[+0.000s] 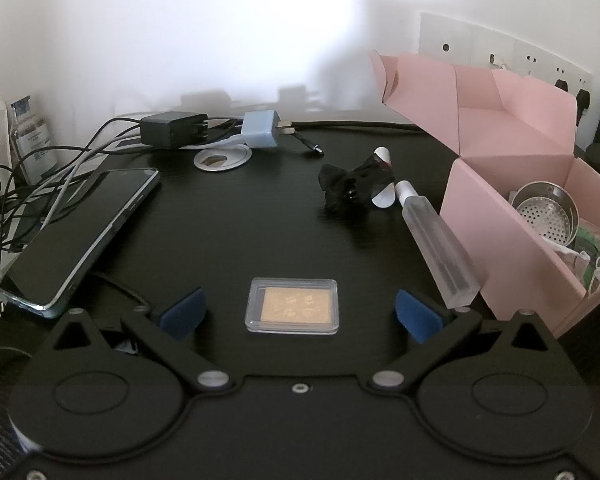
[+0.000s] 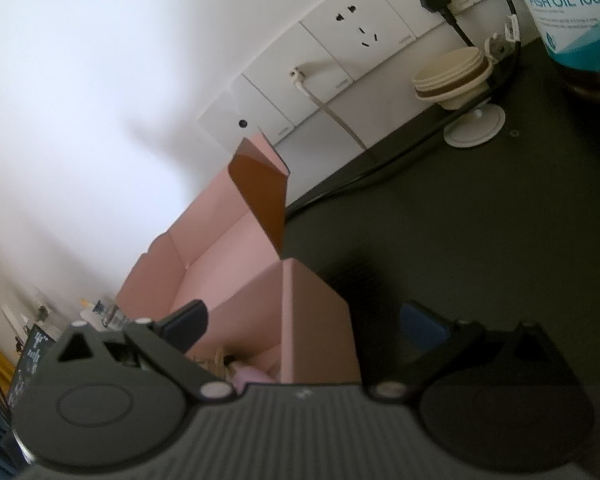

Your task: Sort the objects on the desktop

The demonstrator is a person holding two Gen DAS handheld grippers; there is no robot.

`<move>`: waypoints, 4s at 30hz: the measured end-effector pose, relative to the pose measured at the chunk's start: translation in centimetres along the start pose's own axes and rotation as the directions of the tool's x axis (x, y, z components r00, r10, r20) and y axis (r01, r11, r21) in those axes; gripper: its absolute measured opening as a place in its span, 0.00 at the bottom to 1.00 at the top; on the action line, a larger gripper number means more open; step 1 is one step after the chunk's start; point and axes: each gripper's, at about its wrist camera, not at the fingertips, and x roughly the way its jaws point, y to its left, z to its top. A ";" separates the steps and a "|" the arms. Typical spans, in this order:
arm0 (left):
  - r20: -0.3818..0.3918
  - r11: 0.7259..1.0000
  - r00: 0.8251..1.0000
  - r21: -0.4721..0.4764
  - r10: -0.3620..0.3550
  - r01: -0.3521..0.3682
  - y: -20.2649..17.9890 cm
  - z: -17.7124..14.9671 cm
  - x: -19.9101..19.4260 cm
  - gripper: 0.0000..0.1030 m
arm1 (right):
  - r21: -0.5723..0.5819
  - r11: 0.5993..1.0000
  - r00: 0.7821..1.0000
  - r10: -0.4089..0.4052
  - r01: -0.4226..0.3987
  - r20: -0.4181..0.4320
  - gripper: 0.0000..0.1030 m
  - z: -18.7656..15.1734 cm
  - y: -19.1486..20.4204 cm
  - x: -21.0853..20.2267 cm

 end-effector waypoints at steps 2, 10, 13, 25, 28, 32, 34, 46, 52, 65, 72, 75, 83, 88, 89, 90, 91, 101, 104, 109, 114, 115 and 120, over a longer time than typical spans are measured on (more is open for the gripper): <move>0.000 1.000 1.000 0.001 0.000 0.000 0.0 0.0 0.0 1.00 | 0.001 1.000 1.000 0.000 0.000 0.001 0.99 0.0 0.0 0.0; 0.000 1.000 1.000 0.009 -0.012 0.012 0.0 0.0 0.1 1.00 | 0.003 1.000 1.000 0.000 0.000 0.003 0.99 0.0 0.0 -0.1; 0.001 1.000 1.000 0.007 -0.012 0.012 0.1 -0.1 0.1 1.00 | 0.007 1.000 1.000 0.001 -0.001 0.004 0.99 0.0 0.0 -0.1; 0.025 1.000 1.000 0.002 -0.005 0.005 0.1 -0.4 -0.6 0.83 | 0.021 1.000 1.000 0.003 -0.003 0.005 0.99 0.0 0.0 -0.1; 0.027 1.000 1.000 0.002 -0.005 0.005 0.1 -0.4 -0.6 0.82 | 0.030 1.000 1.000 0.005 -0.005 0.008 0.99 0.1 -0.2 -0.2; 0.038 1.000 0.999 0.021 -0.023 0.022 0.0 -0.5 -0.9 0.69 | 0.049 0.999 1.000 0.006 -0.007 0.010 0.99 0.1 -0.3 -0.3; 0.042 0.999 0.999 0.031 -0.032 0.031 -0.1 -0.6 -1.0 0.63 | 0.053 0.999 1.000 0.007 -0.007 0.011 0.99 0.1 -0.3 -0.2; 0.047 0.998 0.999 0.057 -0.026 0.024 -0.4 -0.4 -1.1 0.46 | 0.039 0.999 1.000 0.006 -0.006 0.011 0.99 0.1 -0.9 -0.5; 0.123 1.000 0.992 0.009 -0.012 0.011 0.0 0.0 -2.1 0.46 | 0.033 0.999 1.000 0.005 -0.005 0.012 0.99 0.1 -1.2 -0.5; 0.290 0.988 0.945 0.066 -0.152 0.139 -7.1 1.5 -5.6 0.46 | 0.060 0.998 1.000 -0.002 0.000 0.025 0.99 -0.2 -0.5 -0.3; 0.262 0.973 0.939 0.113 -0.225 0.201 -12.1 1.8 -3.7 0.46 | 0.075 0.997 0.999 0.004 -0.007 0.043 0.99 0.1 -1.0 -0.6; 0.254 0.970 0.938 0.112 -0.236 0.214 -12.9 2.0 -3.3 0.46 | 0.081 0.997 0.998 0.010 -0.015 0.059 0.99 0.4 -1.1 -1.1; 0.206 0.967 0.945 0.079 -0.255 0.244 -13.8 2.8 -1.4 0.46 | 0.082 0.996 0.998 0.026 -0.031 0.061 0.99 0.4 -0.9 -1.1; 0.163 0.969 0.959 0.125 -0.232 0.213 -14.3 2.4 -0.3 0.44 | 0.077 0.997 0.998 0.023 -0.028 0.064 0.99 0.4 -0.9 -1.0; 0.167 0.971 0.962 0.146 -0.214 0.191 -14.4 2.3 -0.3 0.44 | 0.078 0.997 0.998 0.023 -0.028 0.061 0.99 0.4 -0.9 -1.0; 0.170 0.971 0.964 0.159 -0.205 0.178 -14.5 2.2 -0.3 0.45 | 0.079 0.997 0.998 0.023 -0.027 0.057 0.99 0.3 -0.9 -0.9; 0.172 0.971 0.964 0.163 -0.203 0.175 -14.6 2.1 -0.3 0.45 | 0.079 0.997 0.998 0.022 -0.026 0.053 0.99 0.3 -0.8 -0.9; 0.194 0.970 0.960 0.177 -0.202 0.168 -14.7 1.9 -0.2 0.45 | 0.072 0.997 0.998 0.021 -0.026 0.058 0.99 0.3 -0.8 -1.0; 0.201 0.970 0.958 0.176 -0.204 0.169 -14.7 1.9 -0.2 0.46 | 0.075 0.997 0.998 0.020 -0.024 0.056 0.99 0.3 -0.9 -1.1; 0.214 0.973 0.955 0.144 -0.207 0.179 -14.0 1.9 -0.1 0.54 | 0.076 0.997 0.998 0.016 -0.020 0.057 0.99 0.3 -0.9 -1.0; 0.275 0.977 0.938 0.064 -0.212 0.202 -12.4 2.3 -0.8 0.68 | 0.079 0.997 0.998 0.018 -0.023 0.057 0.99 0.3 -0.9 -1.1; 0.298 0.981 0.935 0.051 -0.195 0.188 -12.2 2.3 -1.2 0.80 | 0.080 0.997 0.998 0.019 -0.023 0.056 0.99 0.4 -1.0 -1.0; 0.430 0.996 0.898 0.023 -0.089 0.088 -11.3 2.1 -3.5 1.00 | 0.077 0.997 0.998 0.013 -0.017 0.054 0.99 0.4 -1.0 -0.9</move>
